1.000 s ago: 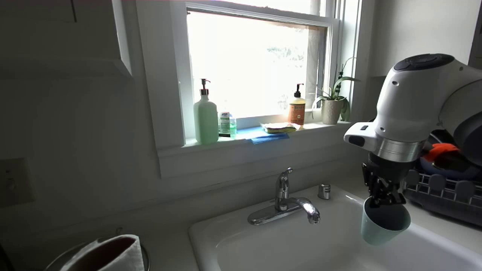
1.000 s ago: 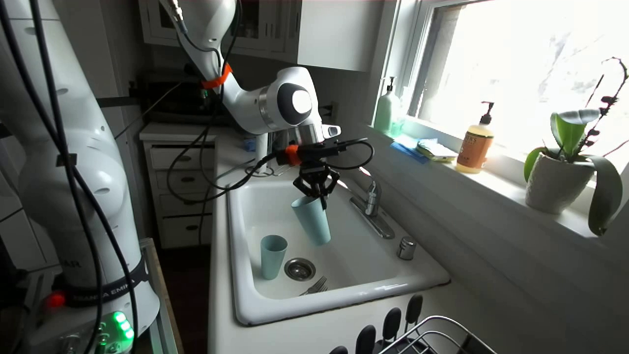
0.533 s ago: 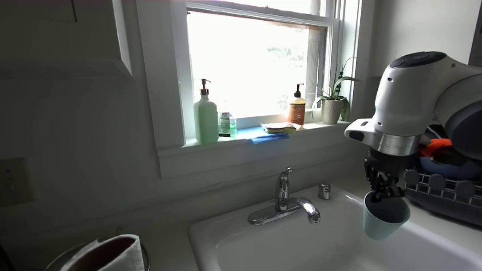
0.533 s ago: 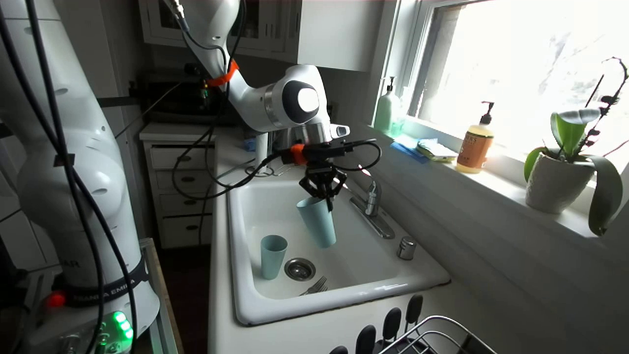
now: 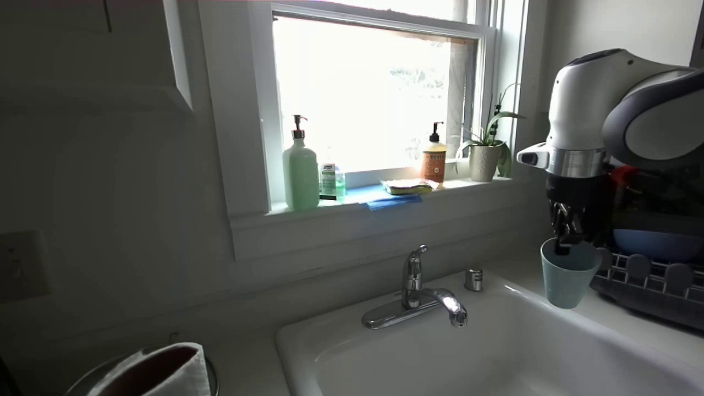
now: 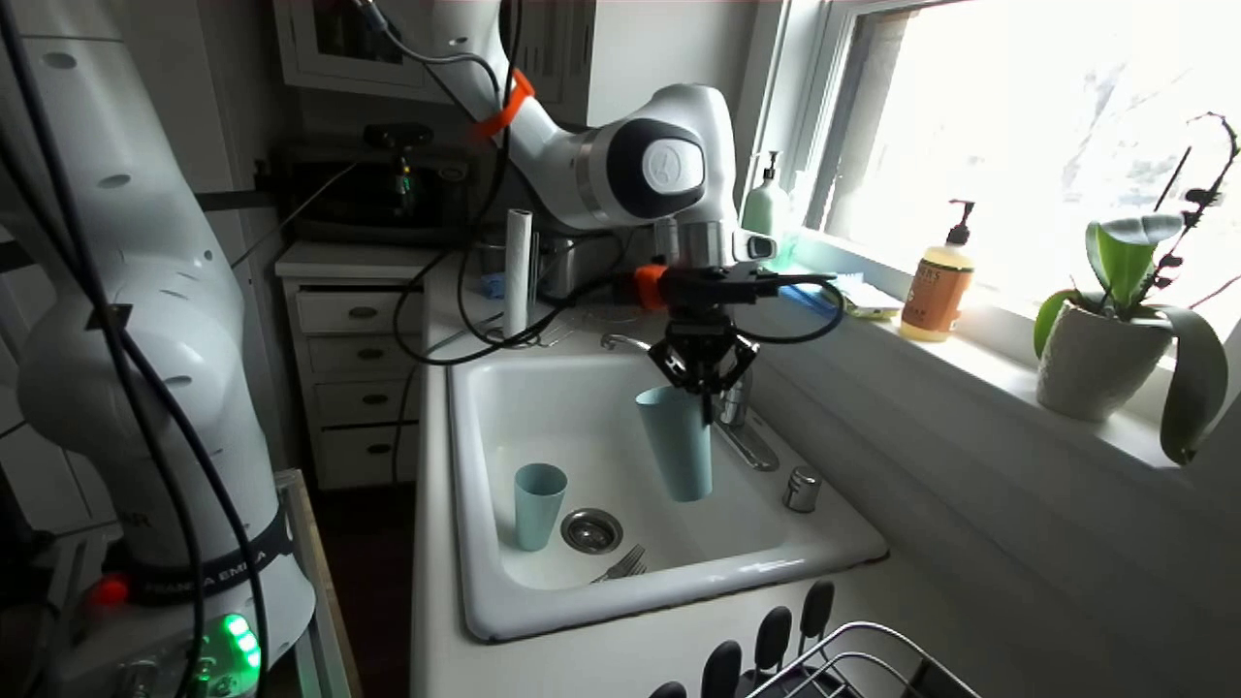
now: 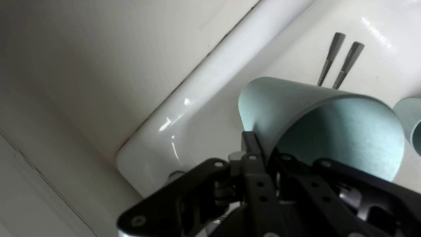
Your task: Move the faucet head to the left, pick up the cup on the right and pour its contents into the cup in the sink
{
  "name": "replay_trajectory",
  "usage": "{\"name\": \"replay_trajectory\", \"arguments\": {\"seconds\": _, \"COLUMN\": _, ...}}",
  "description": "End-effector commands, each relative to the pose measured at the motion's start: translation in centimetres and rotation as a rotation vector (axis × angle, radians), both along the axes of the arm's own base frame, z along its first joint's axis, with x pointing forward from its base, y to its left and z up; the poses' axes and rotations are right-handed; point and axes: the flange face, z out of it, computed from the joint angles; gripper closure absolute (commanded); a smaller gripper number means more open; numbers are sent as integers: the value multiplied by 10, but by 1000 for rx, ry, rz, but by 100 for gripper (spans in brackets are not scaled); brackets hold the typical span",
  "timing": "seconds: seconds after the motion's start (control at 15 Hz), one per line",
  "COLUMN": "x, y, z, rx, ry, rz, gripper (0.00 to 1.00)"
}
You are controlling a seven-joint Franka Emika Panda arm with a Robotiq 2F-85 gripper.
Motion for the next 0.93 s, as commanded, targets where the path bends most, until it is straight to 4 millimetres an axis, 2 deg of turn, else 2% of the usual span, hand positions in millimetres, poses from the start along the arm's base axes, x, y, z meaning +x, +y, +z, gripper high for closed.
{"name": "replay_trajectory", "arguments": {"seconds": 0.0, "x": 14, "y": -47, "z": 10, "rx": 54, "ry": 3, "rz": -54, "gripper": 99}}
{"name": "replay_trajectory", "arguments": {"seconds": 0.27, "x": 22, "y": -94, "z": 9, "rx": 98, "ry": -20, "rz": -85, "gripper": 99}}
{"name": "replay_trajectory", "arguments": {"seconds": 0.67, "x": 28, "y": -153, "z": 8, "rx": 167, "ry": -50, "rz": -165, "gripper": 99}}
{"name": "replay_trajectory", "arguments": {"seconds": 0.73, "x": 19, "y": -134, "z": 8, "rx": 141, "ry": -41, "rz": -154, "gripper": 99}}
{"name": "replay_trajectory", "arguments": {"seconds": 0.87, "x": 19, "y": -140, "z": 5, "rx": 141, "ry": -37, "rz": -161, "gripper": 95}}
